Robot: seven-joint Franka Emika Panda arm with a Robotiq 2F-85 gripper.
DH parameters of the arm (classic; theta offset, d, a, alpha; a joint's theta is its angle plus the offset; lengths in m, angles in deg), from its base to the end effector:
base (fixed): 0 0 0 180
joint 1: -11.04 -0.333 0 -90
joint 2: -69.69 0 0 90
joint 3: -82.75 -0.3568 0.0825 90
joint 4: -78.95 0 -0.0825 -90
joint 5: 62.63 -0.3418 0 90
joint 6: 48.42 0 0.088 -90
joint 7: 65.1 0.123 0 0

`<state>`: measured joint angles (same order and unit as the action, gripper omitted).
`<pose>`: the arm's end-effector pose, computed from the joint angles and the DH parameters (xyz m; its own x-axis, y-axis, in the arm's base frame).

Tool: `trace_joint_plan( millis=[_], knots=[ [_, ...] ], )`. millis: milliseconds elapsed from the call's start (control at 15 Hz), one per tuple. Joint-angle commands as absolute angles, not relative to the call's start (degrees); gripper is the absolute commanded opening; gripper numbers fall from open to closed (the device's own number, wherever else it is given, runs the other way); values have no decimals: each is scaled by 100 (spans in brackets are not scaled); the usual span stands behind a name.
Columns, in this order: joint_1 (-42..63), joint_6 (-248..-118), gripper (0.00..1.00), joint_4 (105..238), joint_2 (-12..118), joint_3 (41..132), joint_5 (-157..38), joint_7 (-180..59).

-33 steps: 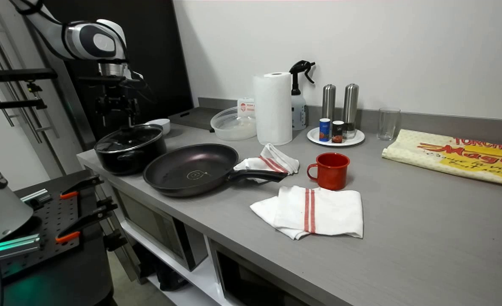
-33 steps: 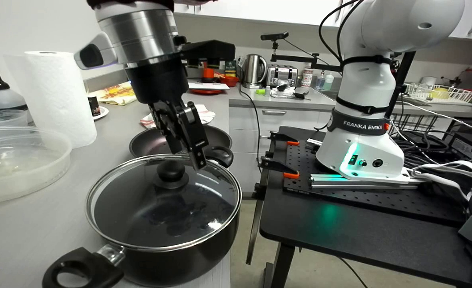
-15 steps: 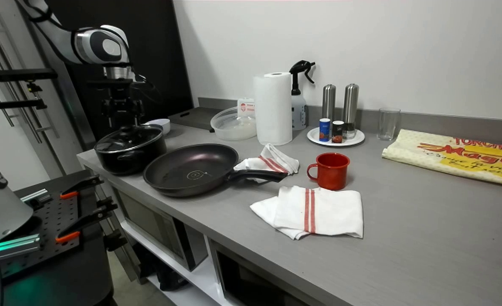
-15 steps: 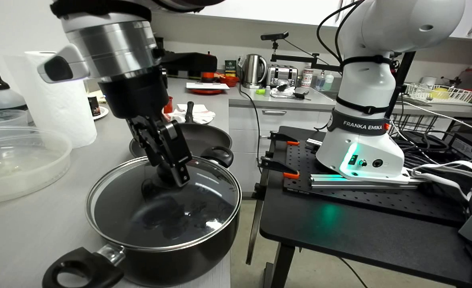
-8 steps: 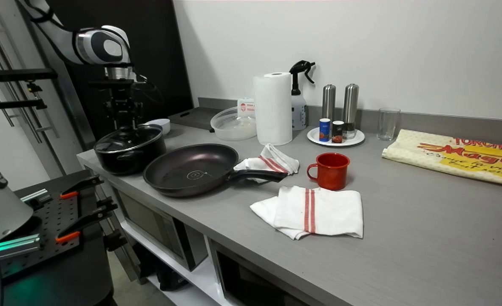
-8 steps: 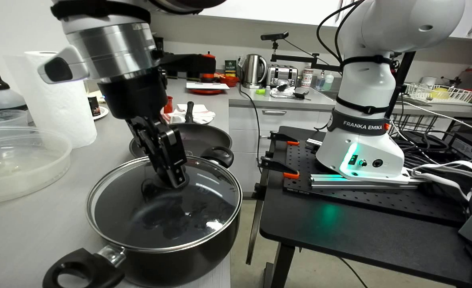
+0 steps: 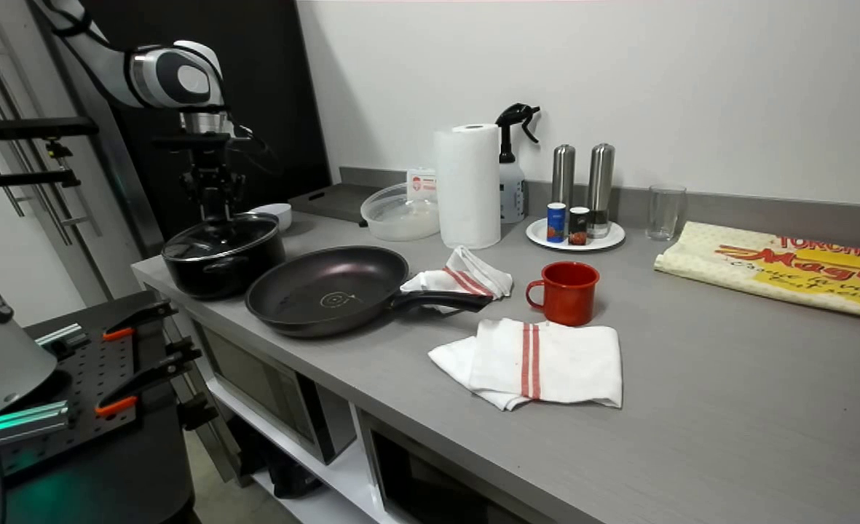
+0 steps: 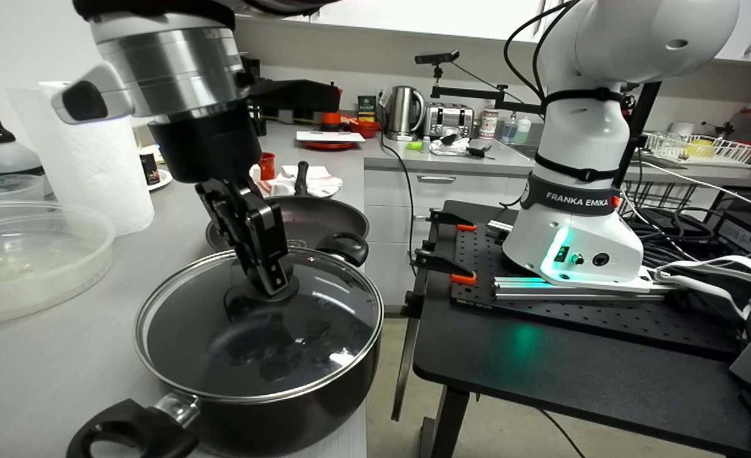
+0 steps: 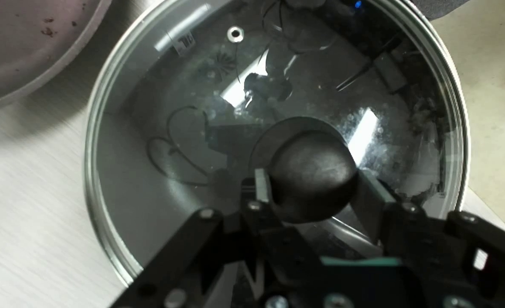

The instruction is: Remove the glass lid from the black pot

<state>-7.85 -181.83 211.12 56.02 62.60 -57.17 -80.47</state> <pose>0.3790 0.3024 0.2915 0.5074 0.8421 -0.1831 0.8463 -0.5269 -0.0780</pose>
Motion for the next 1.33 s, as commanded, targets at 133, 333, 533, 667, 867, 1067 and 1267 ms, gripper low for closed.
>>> trace_joint_plan(
  millis=[133, 333, 533, 667, 867, 1067, 1267],
  knots=[
    [-777, -18193, 25, 21164, 5782, 6221, -5742, -8055],
    [-778, -18135, 25, 21217, 5967, 6217, -5760, -7995],
    [-728, -17683, 25, 21300, 6721, 6019, -6322, -8224],
    [-705, -17496, 25, 21119, 6975, 5995, -6831, -8437],
    [-791, -16863, 25, 20849, 7635, 6129, -7222, -8436],
    [-773, -16270, 25, 20477, 8063, 6377, -7290, -8345],
    [-653, -15973, 25, 20172, 8206, 6680, -7207, -8244]
  ],
)
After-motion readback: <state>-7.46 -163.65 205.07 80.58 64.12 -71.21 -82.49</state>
